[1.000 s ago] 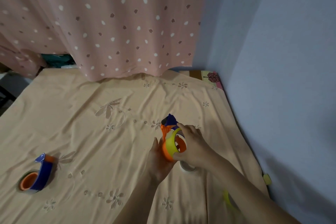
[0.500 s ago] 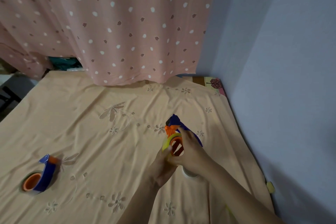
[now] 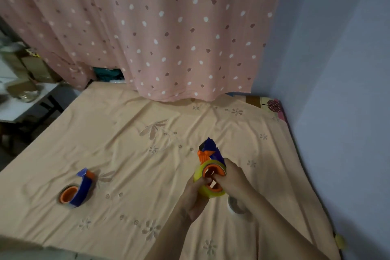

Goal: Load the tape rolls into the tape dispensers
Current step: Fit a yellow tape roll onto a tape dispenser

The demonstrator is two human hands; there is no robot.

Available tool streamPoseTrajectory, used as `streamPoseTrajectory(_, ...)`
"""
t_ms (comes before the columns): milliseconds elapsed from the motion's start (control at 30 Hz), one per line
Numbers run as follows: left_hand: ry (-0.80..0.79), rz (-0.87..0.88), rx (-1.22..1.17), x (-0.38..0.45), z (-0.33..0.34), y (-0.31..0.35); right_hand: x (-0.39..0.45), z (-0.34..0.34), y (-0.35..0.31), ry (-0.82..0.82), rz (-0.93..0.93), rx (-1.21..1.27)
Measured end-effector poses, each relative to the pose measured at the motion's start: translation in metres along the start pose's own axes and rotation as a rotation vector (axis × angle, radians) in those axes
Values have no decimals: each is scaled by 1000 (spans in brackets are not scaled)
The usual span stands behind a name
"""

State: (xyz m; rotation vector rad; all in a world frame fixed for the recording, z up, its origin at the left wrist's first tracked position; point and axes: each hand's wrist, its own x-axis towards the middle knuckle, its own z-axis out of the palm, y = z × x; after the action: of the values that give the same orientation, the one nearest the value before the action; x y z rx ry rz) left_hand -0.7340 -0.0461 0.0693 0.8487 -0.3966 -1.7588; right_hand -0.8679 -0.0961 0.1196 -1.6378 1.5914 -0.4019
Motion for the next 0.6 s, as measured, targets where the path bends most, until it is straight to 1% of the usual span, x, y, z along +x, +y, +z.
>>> streamPoseTrajectory(67, 66, 20, -5, -9, 2, 3, 0, 17, -4, 43, 14, -9)
streamPoseTrajectory(100, 101, 34, -18, -15, 1, 5, -1, 25, -6, 39, 12, -2)
streamPoseTrajectory(333, 297, 142, -80, -66, -33, 10, -14, 78, -26, -148, -109, 43)
streamPoseTrajectory(600, 420, 210, -112, -111, -55, 22, -33, 114, -52, -271, -144, 111)
